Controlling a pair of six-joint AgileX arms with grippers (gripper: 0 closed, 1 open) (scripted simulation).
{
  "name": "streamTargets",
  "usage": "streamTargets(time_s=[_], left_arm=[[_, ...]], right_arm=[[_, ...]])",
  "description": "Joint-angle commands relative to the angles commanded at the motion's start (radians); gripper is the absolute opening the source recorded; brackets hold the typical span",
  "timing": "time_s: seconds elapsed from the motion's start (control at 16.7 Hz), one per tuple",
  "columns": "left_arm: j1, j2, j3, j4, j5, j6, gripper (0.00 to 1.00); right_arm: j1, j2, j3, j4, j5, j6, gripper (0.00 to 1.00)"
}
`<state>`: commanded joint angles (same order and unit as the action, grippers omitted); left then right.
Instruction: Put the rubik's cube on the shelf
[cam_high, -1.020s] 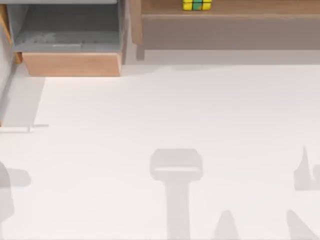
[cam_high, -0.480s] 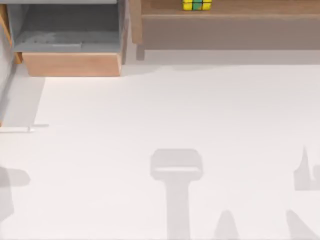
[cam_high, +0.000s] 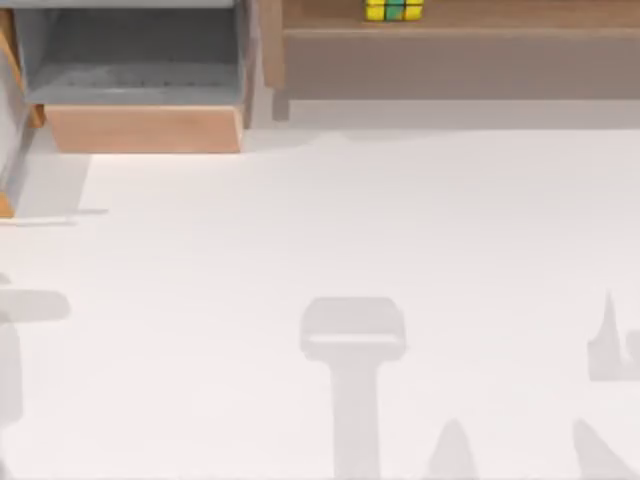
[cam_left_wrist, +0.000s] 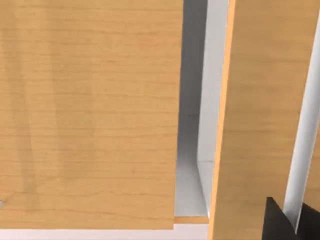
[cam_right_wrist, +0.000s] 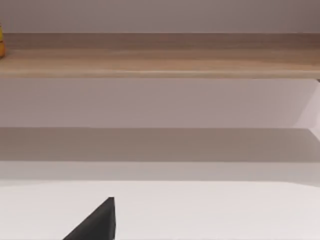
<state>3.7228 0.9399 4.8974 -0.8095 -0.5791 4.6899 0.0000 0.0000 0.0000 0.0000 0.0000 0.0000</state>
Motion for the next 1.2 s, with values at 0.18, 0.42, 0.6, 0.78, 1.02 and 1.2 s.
streamTargets(time_s=[0.18,0.42,0.6,0.78,1.02,1.2], left_arm=[[-0.027,-0.026,-0.050,0.033,0.029,0.002,0.00],[-0.024,-0.026,-0.046,0.035,0.027,0.001,0.00],[-0.050,-0.057,-0.117,0.072,0.049,-0.003,0.00],[-0.085,-0.108,-0.241,0.134,0.087,-0.001,0.00],[-0.109,-0.146,-0.312,0.180,0.114,0.000,0.00],[-0.106,-0.144,-0.306,0.178,0.111,0.000,0.00]], right_arm=[[0.000,0.000,0.000,0.000,0.000,0.000,1.00],[0.000,0.000,0.000,0.000,0.000,0.000,1.00],[0.000,0.000,0.000,0.000,0.000,0.000,1.00],[0.000,0.000,0.000,0.000,0.000,0.000,1.00],[0.000,0.000,0.000,0.000,0.000,0.000,1.00],[0.000,0.000,0.000,0.000,0.000,0.000,1.00]])
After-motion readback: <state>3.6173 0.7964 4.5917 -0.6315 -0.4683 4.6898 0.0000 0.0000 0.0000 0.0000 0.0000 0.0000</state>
